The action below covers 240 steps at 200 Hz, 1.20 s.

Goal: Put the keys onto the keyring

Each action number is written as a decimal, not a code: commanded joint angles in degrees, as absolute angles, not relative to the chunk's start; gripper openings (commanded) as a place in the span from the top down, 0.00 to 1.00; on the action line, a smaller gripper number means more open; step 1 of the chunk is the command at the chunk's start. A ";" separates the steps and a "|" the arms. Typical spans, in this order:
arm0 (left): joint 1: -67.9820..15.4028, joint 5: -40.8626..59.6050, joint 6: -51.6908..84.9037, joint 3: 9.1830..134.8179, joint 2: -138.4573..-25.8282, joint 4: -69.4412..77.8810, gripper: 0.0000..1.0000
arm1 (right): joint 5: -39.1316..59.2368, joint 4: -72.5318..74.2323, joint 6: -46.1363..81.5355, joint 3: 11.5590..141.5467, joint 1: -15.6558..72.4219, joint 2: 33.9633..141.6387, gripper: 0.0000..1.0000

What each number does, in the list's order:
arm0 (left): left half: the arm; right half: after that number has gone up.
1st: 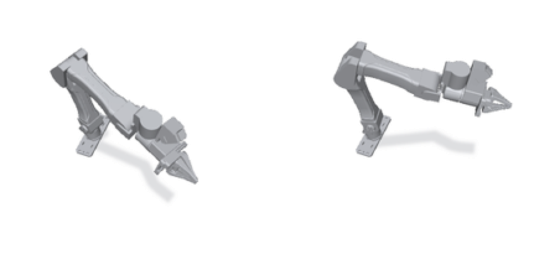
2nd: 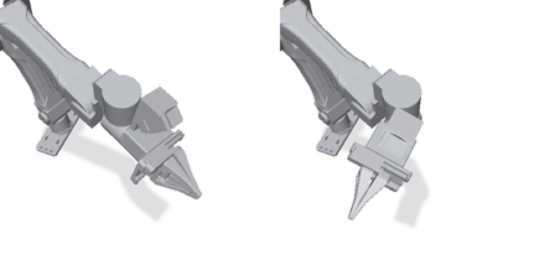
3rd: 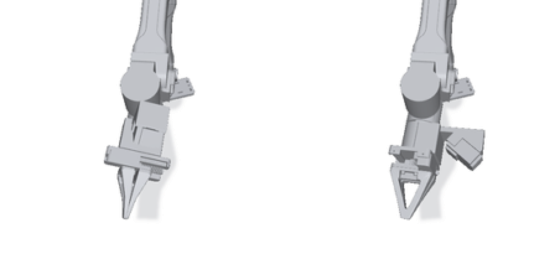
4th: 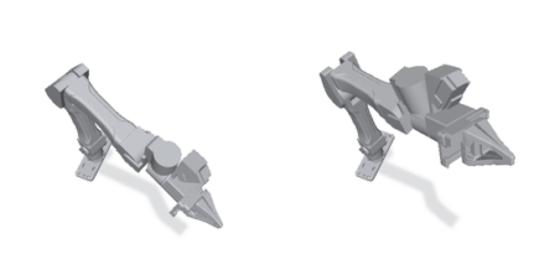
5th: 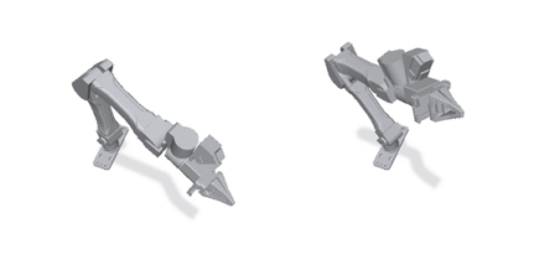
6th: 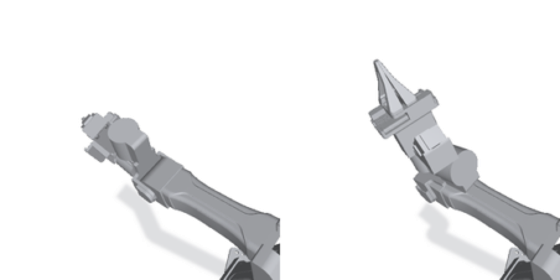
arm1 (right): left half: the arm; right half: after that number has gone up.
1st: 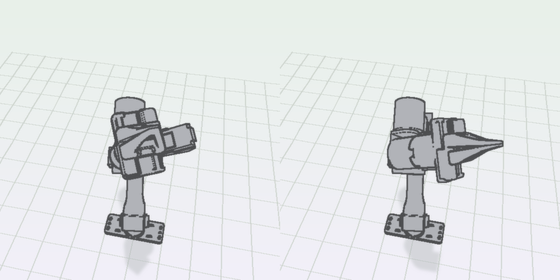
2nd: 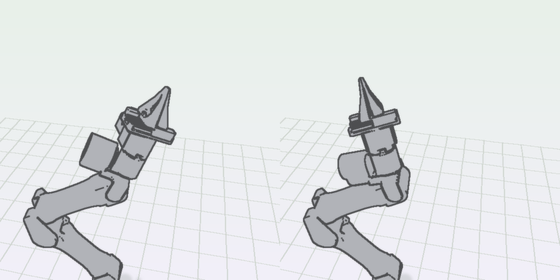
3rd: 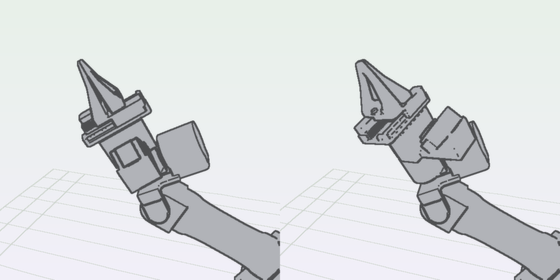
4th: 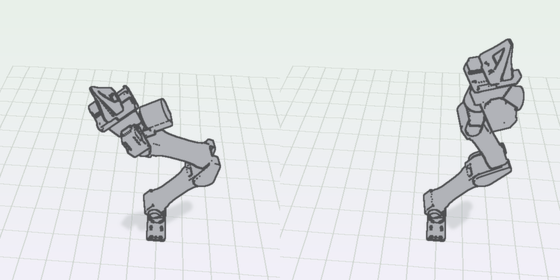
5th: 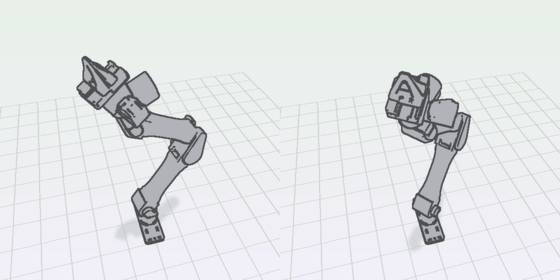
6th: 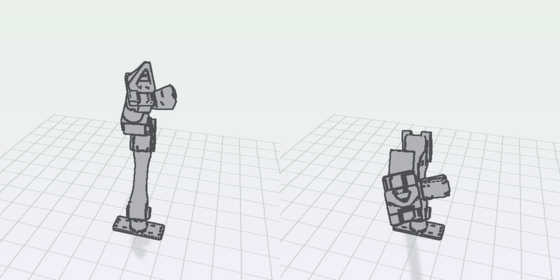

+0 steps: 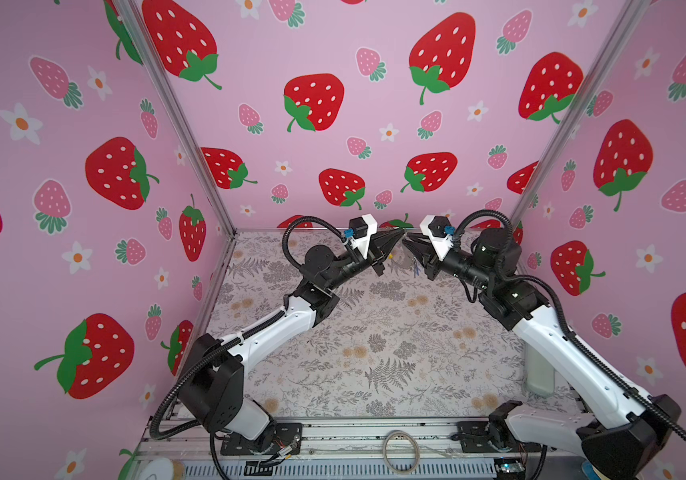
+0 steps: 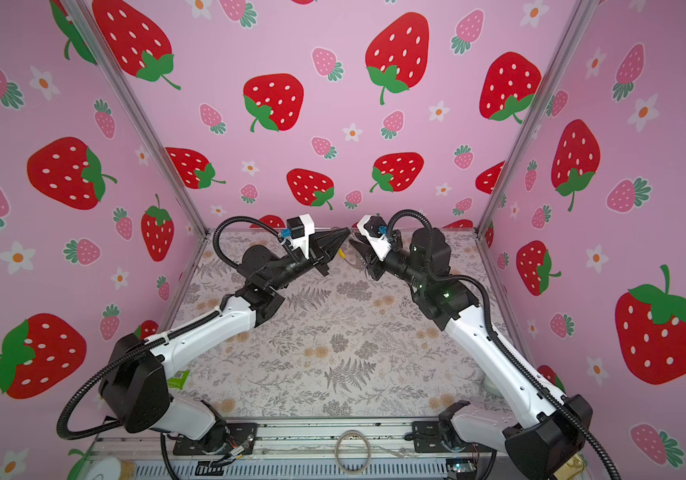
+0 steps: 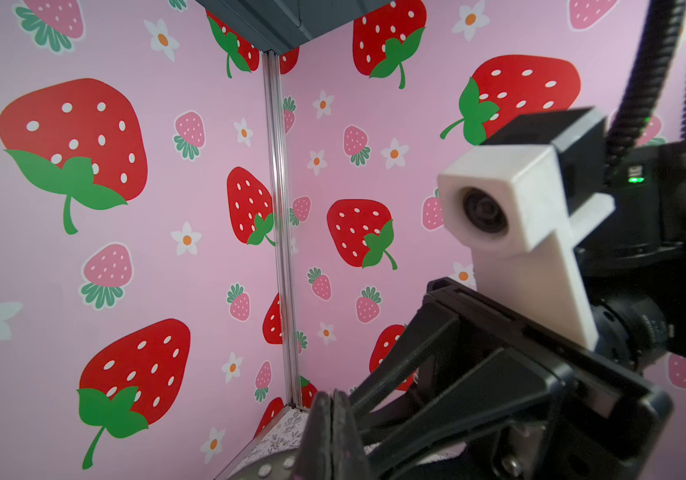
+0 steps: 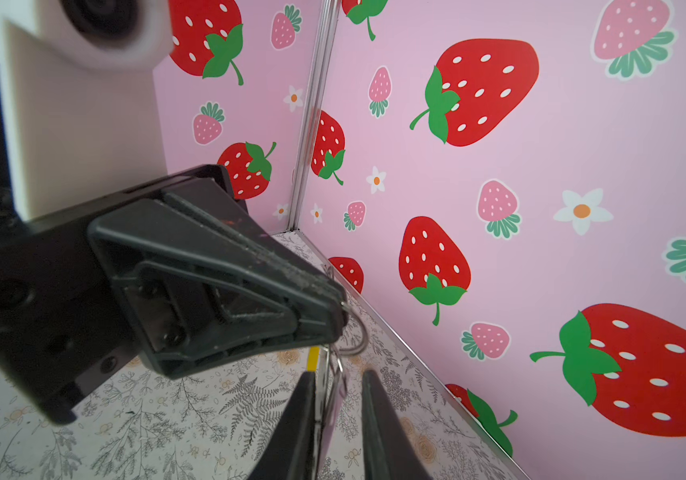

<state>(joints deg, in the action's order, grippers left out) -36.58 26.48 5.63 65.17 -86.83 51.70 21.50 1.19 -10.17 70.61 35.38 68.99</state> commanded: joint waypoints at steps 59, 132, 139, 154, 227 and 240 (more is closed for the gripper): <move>-36.52 29.23 4.93 66.37 -84.82 53.96 1.00 | 22.24 2.15 -12.62 69.51 33.93 64.10 0.77; -36.61 28.07 4.57 66.76 -84.71 52.78 1.00 | 25.15 1.06 -12.13 69.83 33.62 66.47 0.78; -36.68 27.34 4.48 66.67 -84.72 52.60 1.00 | 25.60 0.92 -12.13 69.87 33.53 66.66 0.78; -36.74 26.76 4.26 66.66 -84.65 52.65 1.00 | 25.96 0.44 -11.94 70.02 33.60 67.06 0.78; -37.18 27.14 4.04 67.15 -84.95 52.29 1.00 | 25.48 0.86 -11.80 70.13 33.66 67.91 0.85; -37.29 27.06 4.04 67.31 -85.02 52.29 1.00 | 25.64 0.66 -11.76 70.36 33.66 68.03 0.86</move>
<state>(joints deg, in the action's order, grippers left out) -36.97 27.44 4.34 65.17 -86.43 50.13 24.62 0.16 -11.90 69.93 33.85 67.75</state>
